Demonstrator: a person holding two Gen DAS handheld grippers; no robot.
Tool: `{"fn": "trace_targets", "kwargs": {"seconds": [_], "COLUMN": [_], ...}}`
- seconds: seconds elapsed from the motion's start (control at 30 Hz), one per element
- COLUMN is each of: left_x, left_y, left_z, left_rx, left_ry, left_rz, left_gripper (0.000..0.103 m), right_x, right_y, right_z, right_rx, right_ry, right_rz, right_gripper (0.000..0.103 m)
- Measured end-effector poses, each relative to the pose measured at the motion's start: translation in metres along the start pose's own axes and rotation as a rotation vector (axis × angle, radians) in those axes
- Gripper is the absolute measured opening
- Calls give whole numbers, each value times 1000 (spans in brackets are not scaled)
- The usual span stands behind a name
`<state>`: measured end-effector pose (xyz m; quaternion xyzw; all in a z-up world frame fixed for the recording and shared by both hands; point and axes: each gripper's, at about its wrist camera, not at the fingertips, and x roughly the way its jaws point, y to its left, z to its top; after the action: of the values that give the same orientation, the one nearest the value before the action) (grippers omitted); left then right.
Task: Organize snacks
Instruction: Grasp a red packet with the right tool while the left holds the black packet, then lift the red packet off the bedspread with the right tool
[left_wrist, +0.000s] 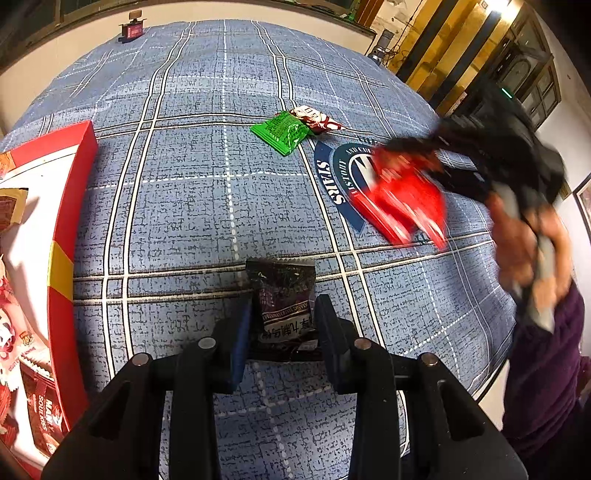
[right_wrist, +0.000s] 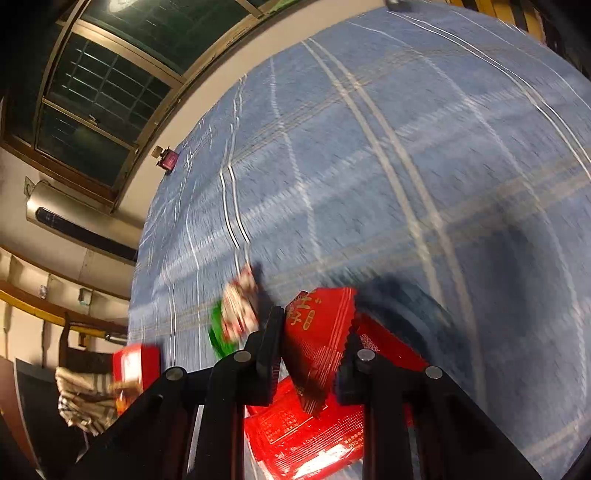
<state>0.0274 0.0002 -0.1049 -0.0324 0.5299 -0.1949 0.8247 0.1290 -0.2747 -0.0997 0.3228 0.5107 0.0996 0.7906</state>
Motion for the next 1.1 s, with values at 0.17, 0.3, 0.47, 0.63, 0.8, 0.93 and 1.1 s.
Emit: {"fn": "trace_targets", "kwargs": {"seconds": [0.17, 0.3, 0.47, 0.63, 0.8, 0.93, 1.1], "left_x": [-2, -7, -9, -7, -3, 0, 2], "left_y": [-6, -6, -6, -4, -14, -29, -42], "left_z": [-5, -15, -19, -16, -12, -13, -21], "left_rx": [17, 21, 20, 25, 60, 117, 183], "left_ry": [0, 4, 4, 10, 10, 6, -15], "left_rz": [1, -20, -35, -53, -36, 7, 72], "left_gripper": [31, 31, 31, 32, 47, 60, 66], "right_x": [-40, -94, -108, -93, -97, -93, -87], "right_y": [-26, -47, -104, -154, -150, -139, -133], "right_z": [-44, -68, -57, -51, -50, -49, -49], "right_rx": [-19, -56, 70, 201, 159, 127, 107], "right_ry": [18, -128, -248, -232, -243, -240, -245], "right_rz": [103, 283, 254, 267, 208, 179, 217], "right_gripper": [22, 21, 22, 22, 26, 26, 34]}}
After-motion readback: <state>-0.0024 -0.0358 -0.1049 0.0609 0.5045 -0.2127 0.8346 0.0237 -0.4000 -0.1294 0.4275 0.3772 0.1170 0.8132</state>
